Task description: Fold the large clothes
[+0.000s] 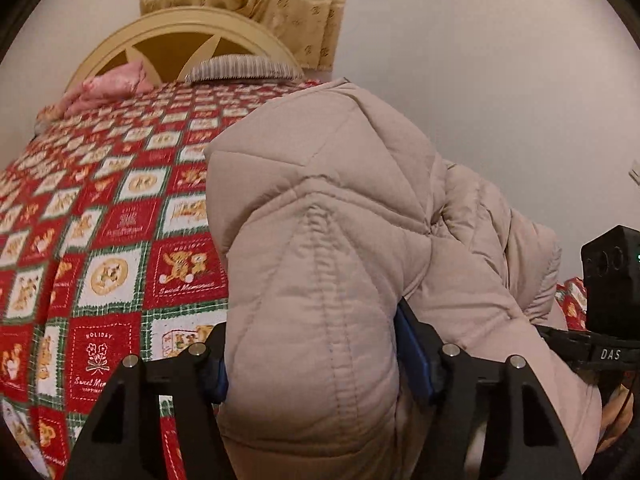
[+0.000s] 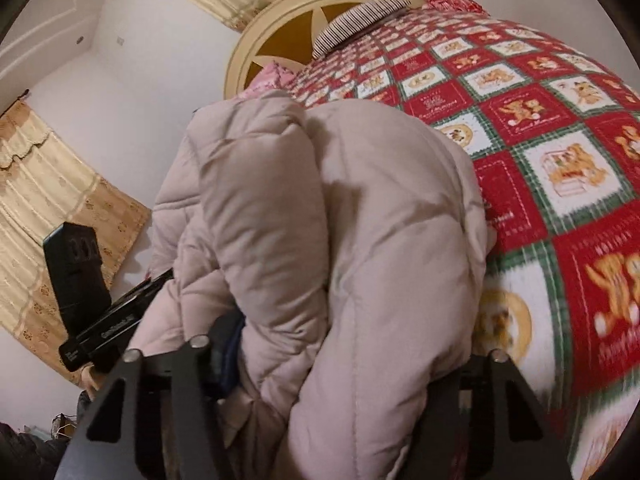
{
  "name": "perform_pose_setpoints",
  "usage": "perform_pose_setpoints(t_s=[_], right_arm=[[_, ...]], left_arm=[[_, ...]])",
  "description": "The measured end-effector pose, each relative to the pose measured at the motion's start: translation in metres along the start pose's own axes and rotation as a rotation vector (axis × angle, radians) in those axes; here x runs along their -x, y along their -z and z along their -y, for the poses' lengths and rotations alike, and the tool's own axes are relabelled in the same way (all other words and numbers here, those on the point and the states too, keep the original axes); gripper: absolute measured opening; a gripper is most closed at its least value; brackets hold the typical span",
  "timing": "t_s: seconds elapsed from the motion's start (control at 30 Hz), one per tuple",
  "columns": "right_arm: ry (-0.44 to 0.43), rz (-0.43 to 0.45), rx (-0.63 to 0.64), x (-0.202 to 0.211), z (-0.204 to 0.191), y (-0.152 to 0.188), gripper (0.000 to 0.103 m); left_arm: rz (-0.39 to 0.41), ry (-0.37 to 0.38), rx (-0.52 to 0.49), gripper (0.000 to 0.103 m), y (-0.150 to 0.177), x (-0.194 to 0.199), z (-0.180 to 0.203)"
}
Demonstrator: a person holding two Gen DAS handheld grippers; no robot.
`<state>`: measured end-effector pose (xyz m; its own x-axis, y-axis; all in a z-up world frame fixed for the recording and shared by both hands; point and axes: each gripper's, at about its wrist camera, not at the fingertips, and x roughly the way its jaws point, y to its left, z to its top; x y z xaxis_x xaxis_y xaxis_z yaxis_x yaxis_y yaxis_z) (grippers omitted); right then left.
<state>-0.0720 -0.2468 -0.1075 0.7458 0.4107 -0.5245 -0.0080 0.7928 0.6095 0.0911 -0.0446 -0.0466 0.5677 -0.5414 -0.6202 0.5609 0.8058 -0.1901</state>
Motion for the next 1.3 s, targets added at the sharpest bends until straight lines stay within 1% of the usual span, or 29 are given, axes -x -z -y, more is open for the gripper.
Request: perform_pose_setpoints(t_s=[0.07, 0.27, 0.43, 0.57, 0.63, 0.77, 0.83, 0.87, 0.9, 0.93, 0.97, 1.0, 1.03, 1.07, 1.1, 1.2, 1.27, 1.3], right_arm=[[-0.017, 0.017, -0.002, 0.012, -0.004, 0.005, 0.054], [-0.051, 0.084, 0.011, 0.05, -0.019, 0.016, 0.045], [-0.048, 0.126, 0.022, 0.071, -0.02, 0.018, 0.044], [-0.039, 0.148, 0.006, 0.077, -0.011, 0.019, 0.041], [-0.053, 0.158, 0.004, 0.081, -0.01, 0.02, 0.04], [-0.049, 0.178, 0.052, 0.092, -0.02, 0.017, 0.039], [-0.036, 0.175, 0.058, 0.092, -0.018, 0.017, 0.039], [-0.035, 0.171, 0.037, 0.088, -0.013, 0.017, 0.04], [-0.033, 0.172, 0.013, 0.085, -0.005, 0.019, 0.041], [-0.022, 0.174, -0.01, 0.082, 0.001, 0.021, 0.049], [0.005, 0.176, -0.032, 0.078, 0.007, 0.023, 0.062], [0.072, 0.166, -0.055, 0.07, 0.017, 0.025, 0.071], [0.13, 0.15, -0.07, 0.063, 0.024, 0.025, 0.092], [0.167, 0.139, -0.082, 0.058, 0.03, 0.024, 0.103], [0.164, 0.133, -0.102, 0.051, 0.039, 0.024, 0.103], [0.068, 0.101, -0.138, 0.035, 0.053, 0.016, 0.103], [0.032, 0.079, -0.125, 0.023, 0.058, 0.009, 0.103], [0.013, 0.07, -0.112, 0.017, 0.06, 0.005, 0.103]], left_arm=[[0.012, 0.001, -0.02, 0.067, -0.002, 0.006, 0.011], [0.044, 0.012, -0.083, 0.064, -0.008, 0.019, 0.043], [0.056, 0.018, -0.123, 0.063, -0.013, 0.021, 0.063], [0.055, 0.026, -0.114, 0.061, -0.016, 0.016, 0.07], [0.064, 0.034, -0.123, 0.06, -0.017, 0.017, 0.074], [0.073, 0.048, -0.136, 0.06, -0.022, 0.018, 0.077], [0.065, 0.035, -0.133, 0.059, -0.021, 0.014, 0.075], [0.064, 0.026, -0.123, 0.06, -0.02, 0.011, 0.07], [0.062, 0.019, -0.102, 0.06, -0.019, 0.009, 0.062], [0.058, 0.019, -0.079, 0.06, -0.018, 0.007, 0.055], [0.047, 0.025, -0.045, 0.06, -0.017, 0.001, 0.042], [0.036, 0.027, -0.027, 0.061, -0.015, -0.002, 0.036], [0.026, 0.023, -0.016, 0.062, -0.013, -0.006, 0.031], [0.017, 0.011, -0.011, 0.064, -0.011, -0.011, 0.024], [0.012, 0.002, -0.009, 0.068, -0.01, -0.013, 0.023], [-0.001, 0.001, 0.032, 0.075, -0.007, -0.021, 0.008], [-0.015, 0.026, 0.082, 0.078, -0.003, -0.024, -0.008], [-0.023, 0.05, 0.121, 0.08, 0.0, -0.026, -0.019]])
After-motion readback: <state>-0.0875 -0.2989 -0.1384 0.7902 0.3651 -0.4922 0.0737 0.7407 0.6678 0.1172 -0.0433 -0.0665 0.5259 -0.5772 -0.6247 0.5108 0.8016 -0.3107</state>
